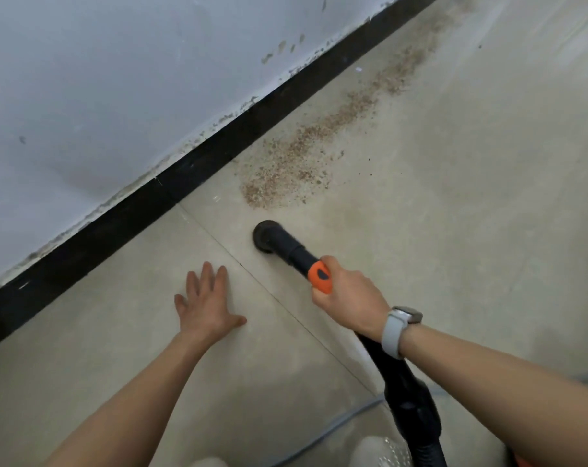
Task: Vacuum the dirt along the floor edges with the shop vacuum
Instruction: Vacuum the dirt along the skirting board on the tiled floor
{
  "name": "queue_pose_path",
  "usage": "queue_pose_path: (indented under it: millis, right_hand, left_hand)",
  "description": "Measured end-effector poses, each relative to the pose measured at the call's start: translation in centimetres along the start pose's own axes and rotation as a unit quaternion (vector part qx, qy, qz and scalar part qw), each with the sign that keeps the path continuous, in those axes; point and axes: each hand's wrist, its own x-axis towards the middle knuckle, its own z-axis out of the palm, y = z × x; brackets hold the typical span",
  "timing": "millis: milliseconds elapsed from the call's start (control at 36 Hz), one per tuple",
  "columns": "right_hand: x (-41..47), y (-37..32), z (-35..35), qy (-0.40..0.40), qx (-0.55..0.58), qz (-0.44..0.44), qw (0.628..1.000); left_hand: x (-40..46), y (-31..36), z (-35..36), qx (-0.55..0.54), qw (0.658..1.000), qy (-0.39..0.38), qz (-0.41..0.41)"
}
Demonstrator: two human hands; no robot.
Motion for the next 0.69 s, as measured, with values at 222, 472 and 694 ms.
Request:
queue_pose_path:
  millis: [222, 472, 694]
  right_hand:
    - [3.7, 3.4, -3.9, 0.093, 0.059, 0.115, 0.987]
    - [3.1, -0.8, -1.6, 0.009, 0.018, 0.005, 1.0]
    - [2.2, -0.1, -3.2, 0.013, 0.056, 0.02, 0.998]
  left_hand:
    - [1.9, 0.5, -1.4, -0.015, 1.0, 0.004, -0.014]
    - [2.4, 0.6, -1.2, -0.017, 1.0, 0.007, -0.025]
    - [2.3, 0.4, -1.2, 0.0, 0.999, 0.021, -0.027]
